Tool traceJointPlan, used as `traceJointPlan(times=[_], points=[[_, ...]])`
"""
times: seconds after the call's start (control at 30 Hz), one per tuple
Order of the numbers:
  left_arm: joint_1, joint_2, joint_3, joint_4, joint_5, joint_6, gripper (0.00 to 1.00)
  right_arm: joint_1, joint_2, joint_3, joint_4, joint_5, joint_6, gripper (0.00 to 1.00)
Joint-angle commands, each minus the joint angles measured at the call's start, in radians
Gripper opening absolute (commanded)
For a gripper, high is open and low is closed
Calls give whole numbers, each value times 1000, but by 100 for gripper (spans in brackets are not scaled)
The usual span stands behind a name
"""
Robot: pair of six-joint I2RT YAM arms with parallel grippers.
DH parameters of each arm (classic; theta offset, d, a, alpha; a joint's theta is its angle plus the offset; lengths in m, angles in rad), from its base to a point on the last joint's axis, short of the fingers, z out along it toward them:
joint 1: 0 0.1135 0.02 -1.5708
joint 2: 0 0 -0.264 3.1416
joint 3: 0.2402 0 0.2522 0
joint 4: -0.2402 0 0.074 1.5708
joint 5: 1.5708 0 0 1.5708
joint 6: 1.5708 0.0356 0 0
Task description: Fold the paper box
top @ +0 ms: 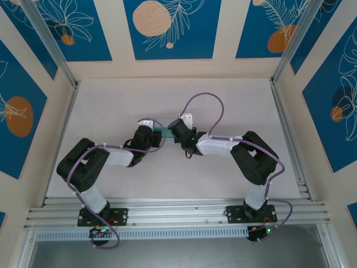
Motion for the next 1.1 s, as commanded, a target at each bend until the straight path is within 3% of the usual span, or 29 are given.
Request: traceJointPlan(times=[0.0,0.27,0.5,0.7,0.9,1.07], points=[[-12,-57,-41,-13,14,-23,57,15,31,-29,-47,-24,36,9],[-12,-236,-95,-118,2,-33,84,21,53,-26,-65,-4,47,9],[-13,-523,-149,-376,-56,-119,99,24,56,-27,-72,0,49,9],[-7,-700,-33,-644,-105,-87,100,31,56,-26,-84,9,46,13],[45,-498,316,-887,-31,167,100,33,56,-21,-82,4,31,15],[89,-242,540,-1012,23,265,100,32,58,-13,-78,2,24,15]])
